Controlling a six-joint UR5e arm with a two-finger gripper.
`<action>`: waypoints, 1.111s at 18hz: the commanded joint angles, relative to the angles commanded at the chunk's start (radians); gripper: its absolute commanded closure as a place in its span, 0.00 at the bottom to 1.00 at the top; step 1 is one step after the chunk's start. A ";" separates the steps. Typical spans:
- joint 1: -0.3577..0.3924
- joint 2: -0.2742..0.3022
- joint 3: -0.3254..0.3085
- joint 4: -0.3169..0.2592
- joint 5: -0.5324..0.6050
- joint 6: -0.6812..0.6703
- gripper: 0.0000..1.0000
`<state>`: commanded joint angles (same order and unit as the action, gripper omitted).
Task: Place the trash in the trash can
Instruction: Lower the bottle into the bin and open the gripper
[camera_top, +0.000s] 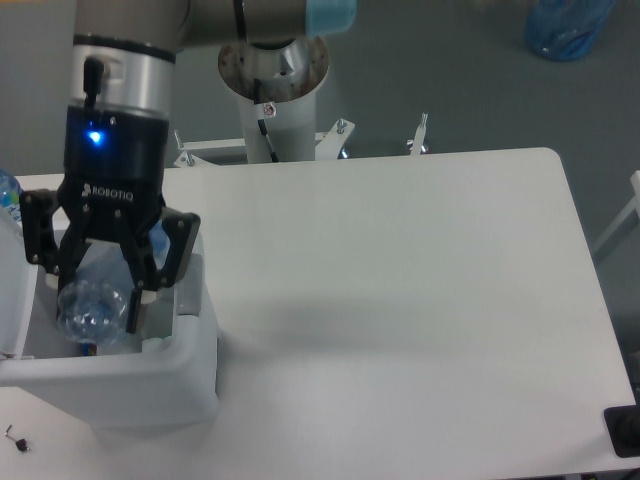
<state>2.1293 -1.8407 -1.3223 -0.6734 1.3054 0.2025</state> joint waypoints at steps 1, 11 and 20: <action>-0.006 -0.003 -0.003 0.000 0.002 0.000 0.40; -0.038 -0.028 -0.012 0.000 0.005 0.002 0.40; -0.058 -0.038 -0.035 0.000 0.006 0.005 0.14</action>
<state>2.0709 -1.8791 -1.3576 -0.6734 1.3116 0.2071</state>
